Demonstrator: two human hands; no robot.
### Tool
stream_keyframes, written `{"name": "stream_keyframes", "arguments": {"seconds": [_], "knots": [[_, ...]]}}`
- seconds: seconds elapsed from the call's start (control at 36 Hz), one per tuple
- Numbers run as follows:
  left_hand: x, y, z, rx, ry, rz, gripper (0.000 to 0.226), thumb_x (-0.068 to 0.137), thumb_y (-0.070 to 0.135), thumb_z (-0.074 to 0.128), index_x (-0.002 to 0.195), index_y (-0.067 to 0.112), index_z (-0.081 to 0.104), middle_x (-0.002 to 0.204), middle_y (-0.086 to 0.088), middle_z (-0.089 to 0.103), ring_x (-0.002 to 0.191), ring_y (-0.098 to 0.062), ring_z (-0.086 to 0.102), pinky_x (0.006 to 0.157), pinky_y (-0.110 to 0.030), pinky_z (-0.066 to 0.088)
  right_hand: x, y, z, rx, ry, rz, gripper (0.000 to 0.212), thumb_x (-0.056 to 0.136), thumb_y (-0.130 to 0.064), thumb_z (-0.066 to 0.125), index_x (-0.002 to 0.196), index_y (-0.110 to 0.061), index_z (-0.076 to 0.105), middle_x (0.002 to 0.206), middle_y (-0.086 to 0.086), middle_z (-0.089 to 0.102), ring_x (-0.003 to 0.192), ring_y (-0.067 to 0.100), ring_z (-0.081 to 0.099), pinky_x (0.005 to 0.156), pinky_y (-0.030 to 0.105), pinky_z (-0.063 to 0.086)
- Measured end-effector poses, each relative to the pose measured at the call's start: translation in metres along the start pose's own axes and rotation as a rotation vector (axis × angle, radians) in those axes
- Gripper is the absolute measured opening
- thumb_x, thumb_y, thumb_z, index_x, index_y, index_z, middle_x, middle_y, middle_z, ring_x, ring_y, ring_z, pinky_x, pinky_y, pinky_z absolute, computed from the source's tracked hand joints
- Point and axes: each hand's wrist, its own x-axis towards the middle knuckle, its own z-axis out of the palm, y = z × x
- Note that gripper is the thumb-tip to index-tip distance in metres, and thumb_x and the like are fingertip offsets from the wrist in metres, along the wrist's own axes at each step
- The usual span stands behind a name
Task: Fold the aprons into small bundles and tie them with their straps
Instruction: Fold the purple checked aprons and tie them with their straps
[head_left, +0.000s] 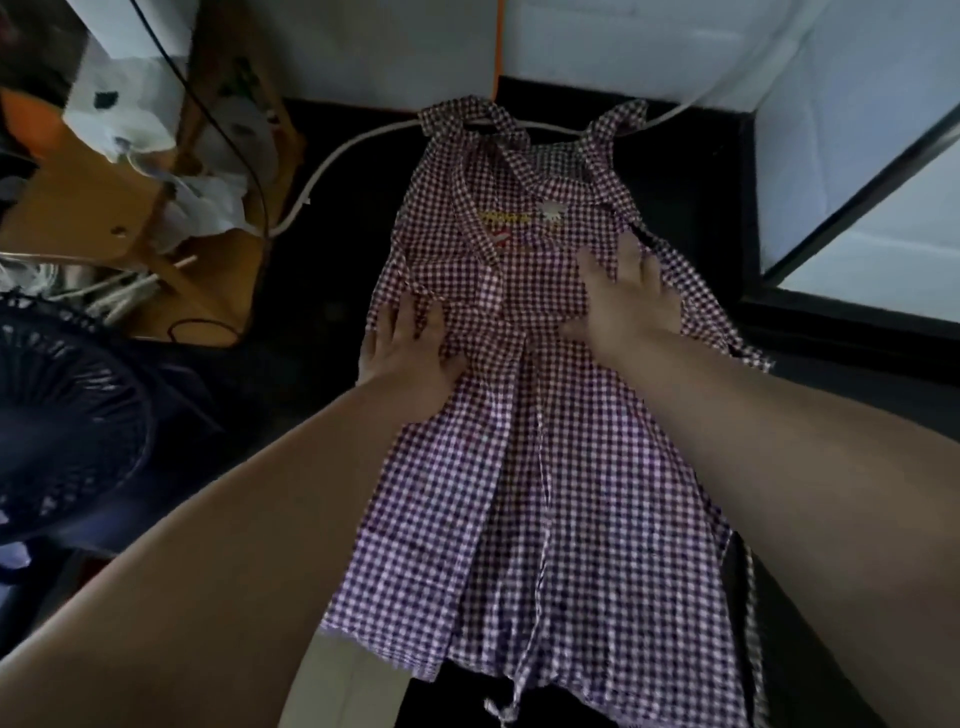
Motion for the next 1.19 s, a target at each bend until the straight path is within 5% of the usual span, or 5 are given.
{"name": "stream_keyframes", "arguments": {"seconds": [0.14,0.36,0.56,0.81,1.19], "knots": [[-0.007,0.000,0.008,-0.049,0.033,-0.065,0.076,0.097,0.060,0.028,0.152,0.029,-0.015,0.159,-0.006,-0.021,0.146,-0.030,-0.020,0.118,-0.048,-0.007,-0.029,-0.017,0.017,0.158,0.040,-0.079,0.034,0.098,-0.039,0.044,0.112,-0.009,0.052,0.114,0.011,0.059,0.100,0.027,0.056,0.080,0.032,0.041],[-0.032,-0.021,0.014,-0.229,0.128,-0.131,0.070,0.098,0.053,0.036,0.154,0.030,0.003,0.162,-0.004,-0.008,0.148,-0.029,-0.008,0.119,-0.045,0.002,-0.054,-0.019,0.027,0.261,-0.282,-0.119,0.092,0.087,-0.064,0.048,0.151,-0.006,0.016,0.160,0.009,-0.004,0.147,0.028,0.005,0.119,0.036,0.009],[-0.035,-0.029,0.002,-0.387,0.294,-0.134,0.052,0.096,0.034,0.052,0.145,0.021,0.041,0.149,-0.007,0.032,0.134,-0.031,0.032,0.110,-0.049,0.032,-0.028,-0.038,0.019,0.415,-0.342,0.001,0.105,0.073,-0.088,0.024,0.145,-0.013,0.039,0.160,0.005,0.008,0.145,0.030,0.015,0.118,0.043,0.016],[0.002,-0.037,-0.020,-0.537,0.283,-0.337,0.038,0.099,0.031,0.048,0.130,0.009,0.044,0.132,-0.014,0.046,0.111,-0.032,0.052,0.081,-0.039,0.042,0.005,-0.055,0.023,0.287,-0.175,-0.021,0.030,0.099,-0.018,0.041,0.119,-0.003,0.057,0.124,0.013,0.055,0.106,0.028,0.054,0.083,0.024,0.041],[0.034,-0.060,-0.037,-0.419,0.327,-0.196,0.025,0.102,0.035,0.040,0.091,0.013,0.046,0.102,-0.011,0.058,0.088,-0.025,0.055,0.068,-0.036,0.043,0.028,-0.063,0.012,0.427,-0.059,-0.047,0.029,0.104,-0.026,0.034,0.098,-0.007,0.055,0.113,0.014,0.060,0.092,0.021,0.051,0.077,0.025,0.038]]}}
